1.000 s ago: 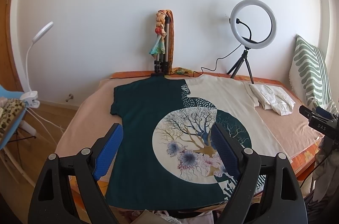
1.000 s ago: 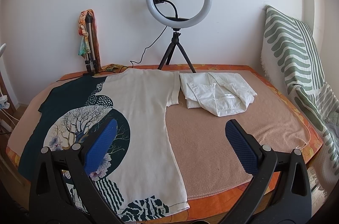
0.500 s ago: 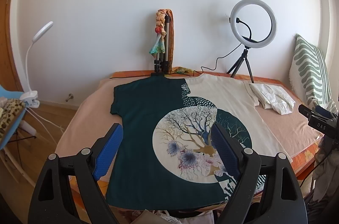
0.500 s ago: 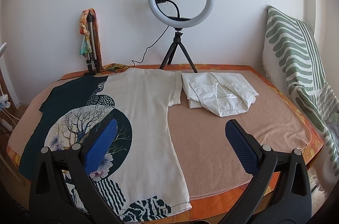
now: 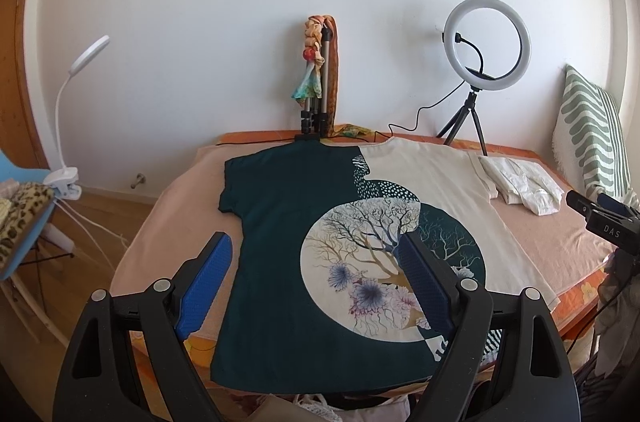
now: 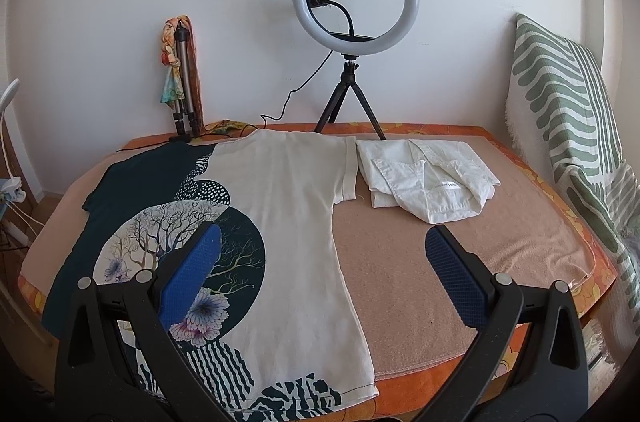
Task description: Fold small clothes
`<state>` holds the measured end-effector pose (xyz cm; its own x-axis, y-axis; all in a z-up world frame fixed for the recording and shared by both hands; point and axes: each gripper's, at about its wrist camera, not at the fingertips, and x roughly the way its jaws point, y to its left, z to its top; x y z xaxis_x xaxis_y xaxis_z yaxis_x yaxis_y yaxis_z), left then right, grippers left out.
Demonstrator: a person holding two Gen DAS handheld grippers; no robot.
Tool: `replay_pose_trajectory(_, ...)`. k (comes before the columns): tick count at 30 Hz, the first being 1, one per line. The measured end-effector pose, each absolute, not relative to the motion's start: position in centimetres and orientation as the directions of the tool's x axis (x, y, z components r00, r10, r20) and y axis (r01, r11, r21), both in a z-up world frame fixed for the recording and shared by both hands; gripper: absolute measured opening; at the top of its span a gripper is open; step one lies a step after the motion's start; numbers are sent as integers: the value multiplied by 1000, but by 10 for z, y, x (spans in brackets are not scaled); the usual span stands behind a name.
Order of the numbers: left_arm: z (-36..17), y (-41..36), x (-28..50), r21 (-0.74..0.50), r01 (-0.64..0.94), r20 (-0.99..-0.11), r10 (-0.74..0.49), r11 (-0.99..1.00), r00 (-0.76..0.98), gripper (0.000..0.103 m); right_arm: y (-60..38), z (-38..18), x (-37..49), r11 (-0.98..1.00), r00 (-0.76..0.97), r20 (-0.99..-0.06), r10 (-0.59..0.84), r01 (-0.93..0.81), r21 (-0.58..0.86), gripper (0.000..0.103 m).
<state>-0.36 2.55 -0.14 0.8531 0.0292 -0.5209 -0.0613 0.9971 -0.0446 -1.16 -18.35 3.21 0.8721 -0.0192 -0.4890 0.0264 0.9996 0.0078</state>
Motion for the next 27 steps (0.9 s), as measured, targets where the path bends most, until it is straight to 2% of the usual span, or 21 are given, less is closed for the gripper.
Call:
replay_pose_trajectory(7, -22, 71, -13, -156, -85, -536, -12, 984, 844, 85, -162, 47, 2, 996, 865, -494, 88, -71, 54, 103)
replay_pose_trajectory(15, -59, 108, -24, -185, -152, -635, 0, 971, 773, 84, -107, 82, 35, 968, 819, -520, 240, -240, 70, 103)
replay_pose_trajectory(19, -82, 120, -26, -235, -179, -681, -31, 955, 731, 78, -75, 93, 60, 954, 793, -541, 280, -295, 62, 103)
replay_pose_trajectory(21, -94, 127, -26, -286, -188, -697, -70, 940, 714, 66, -58, 94, 73, 945, 772, -561, 301, -322, 64, 103)
replay_pose_trajectory(23, -107, 135, -28, -345, -209, -714, -111, 915, 692, 59, -41, 94, 86, 934, 742, -585, 328, -349, 81, 103)
replay_pose_trajectory(27, -124, 145, -30, -391, -240, -735, -145, 889, 662, 54, -9, 94, 113, 908, 667, -635, 390, -394, 144, 102)
